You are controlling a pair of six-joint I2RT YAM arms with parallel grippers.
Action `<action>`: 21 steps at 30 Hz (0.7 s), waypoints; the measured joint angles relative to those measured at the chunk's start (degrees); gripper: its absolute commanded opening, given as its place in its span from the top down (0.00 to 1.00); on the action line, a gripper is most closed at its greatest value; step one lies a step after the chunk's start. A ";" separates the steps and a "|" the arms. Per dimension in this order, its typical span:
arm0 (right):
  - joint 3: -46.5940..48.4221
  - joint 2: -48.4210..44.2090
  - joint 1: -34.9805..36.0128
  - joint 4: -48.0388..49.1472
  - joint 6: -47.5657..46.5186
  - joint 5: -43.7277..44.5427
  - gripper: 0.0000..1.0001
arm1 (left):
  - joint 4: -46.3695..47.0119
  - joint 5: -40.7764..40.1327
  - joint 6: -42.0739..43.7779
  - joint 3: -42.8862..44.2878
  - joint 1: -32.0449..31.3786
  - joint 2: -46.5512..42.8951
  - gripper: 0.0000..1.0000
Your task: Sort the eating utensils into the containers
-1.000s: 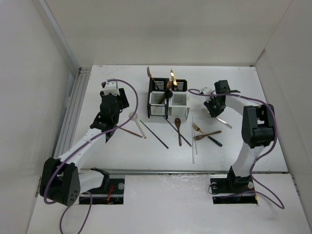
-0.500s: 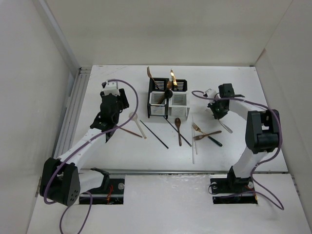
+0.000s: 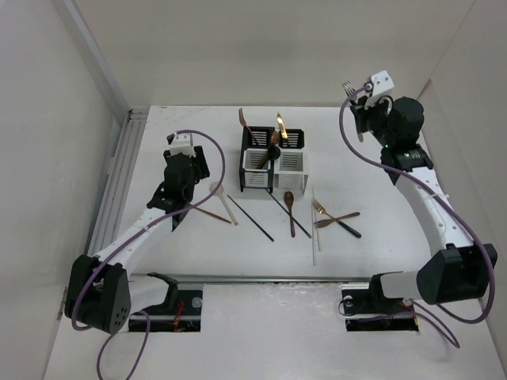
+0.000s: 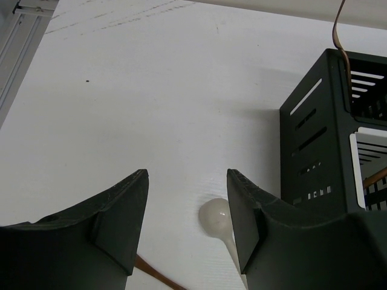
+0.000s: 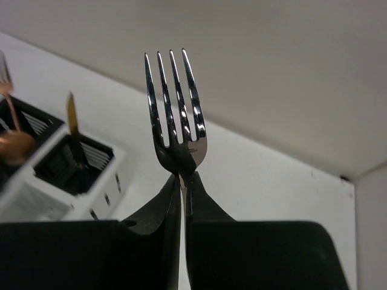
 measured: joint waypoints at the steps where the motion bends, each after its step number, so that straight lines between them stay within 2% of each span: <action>1: 1.03 0.55 1.36 2.19 1.14 -0.04 1.00 | -0.20 -0.07 0.00 0.00 0.02 0.00 0.48; 7: 2.27 5.57 13.53 14.95 6.69 0.42 1.00 | -0.72 -0.24 0.00 0.00 0.02 0.00 0.48; 13: 7.17 16.87 25.33 28.37 8.94 1.44 1.00 | -1.68 -0.68 0.00 0.00 0.02 0.00 0.48; 15: 11.23 22.69 27.69 33.18 9.35 1.53 1.00 | -2.21 -1.01 0.00 0.00 0.02 0.00 0.48; 21: 14.93 33.29 28.96 43.89 11.10 1.68 1.00 | -3.52 -2.69 0.00 0.00 0.02 -0.04 0.47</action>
